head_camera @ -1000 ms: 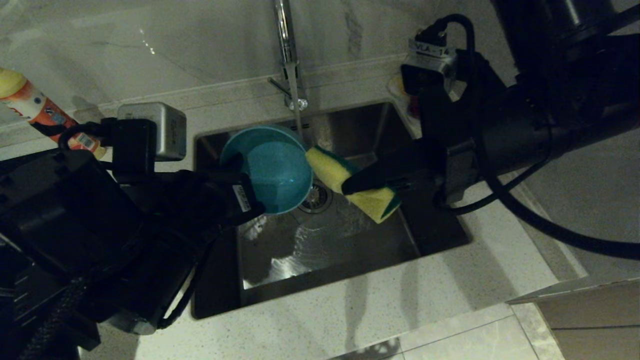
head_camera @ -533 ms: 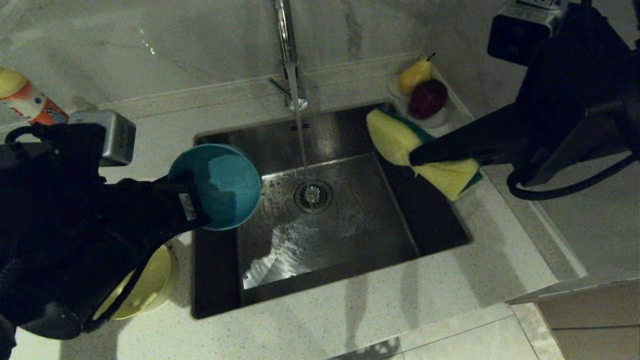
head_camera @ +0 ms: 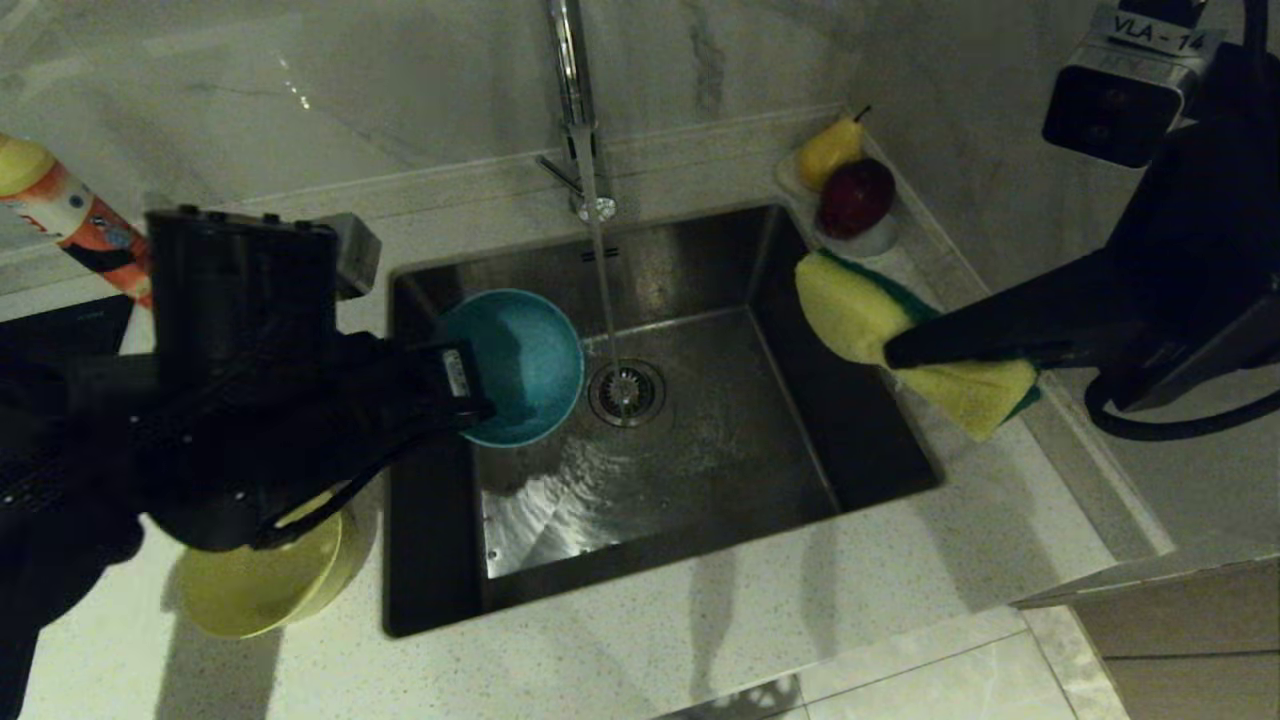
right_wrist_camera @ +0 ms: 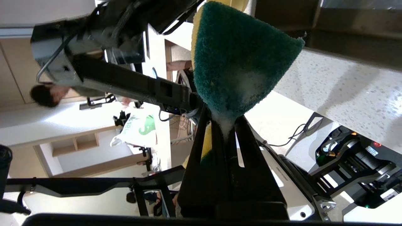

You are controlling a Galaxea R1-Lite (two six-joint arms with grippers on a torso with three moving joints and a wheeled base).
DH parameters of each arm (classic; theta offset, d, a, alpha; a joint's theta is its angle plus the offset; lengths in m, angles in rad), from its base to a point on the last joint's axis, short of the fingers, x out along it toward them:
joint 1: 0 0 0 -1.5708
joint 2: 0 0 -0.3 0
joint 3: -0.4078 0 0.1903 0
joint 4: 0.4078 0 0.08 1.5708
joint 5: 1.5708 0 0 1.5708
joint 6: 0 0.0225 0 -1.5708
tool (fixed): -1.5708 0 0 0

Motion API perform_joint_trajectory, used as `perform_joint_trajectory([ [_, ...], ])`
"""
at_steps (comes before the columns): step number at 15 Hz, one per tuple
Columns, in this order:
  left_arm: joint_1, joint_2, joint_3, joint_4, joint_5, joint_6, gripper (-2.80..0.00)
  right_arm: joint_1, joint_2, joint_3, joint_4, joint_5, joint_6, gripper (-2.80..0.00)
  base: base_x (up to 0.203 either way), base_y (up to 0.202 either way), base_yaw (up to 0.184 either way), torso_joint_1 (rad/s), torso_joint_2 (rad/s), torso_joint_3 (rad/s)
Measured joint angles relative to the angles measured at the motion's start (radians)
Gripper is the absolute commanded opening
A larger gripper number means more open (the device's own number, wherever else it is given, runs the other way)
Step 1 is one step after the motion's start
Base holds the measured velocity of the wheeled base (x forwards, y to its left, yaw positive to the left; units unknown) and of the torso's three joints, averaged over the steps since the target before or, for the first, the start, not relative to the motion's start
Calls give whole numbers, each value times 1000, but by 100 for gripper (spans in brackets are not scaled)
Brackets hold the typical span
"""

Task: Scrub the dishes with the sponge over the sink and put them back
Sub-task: Wipe the bowl, then rinse the bowl

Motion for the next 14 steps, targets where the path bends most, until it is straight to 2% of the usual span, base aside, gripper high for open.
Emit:
perform_joint_trajectory([
  [2, 4, 92, -93, 31, -10, -57, -280, -9, -10, 7, 1, 0, 0, -280, 0, 0, 0, 0, 0, 0],
  [6, 19, 246, -232, 41, -14, -127, -280, -12, -18, 8, 1, -1, 0, -280, 0, 0, 0, 0, 0, 0],
  [11, 56, 331, -323, 44, -20, -149, -280, -12, -16, 8, 0, 0, -7, -280, 0, 0, 0, 0, 0, 0],
  [14, 65, 359, -359, 44, -19, -206, -280, -12, -14, 11, 0, 1, -7, -280, 0, 0, 0, 0, 0, 0],
])
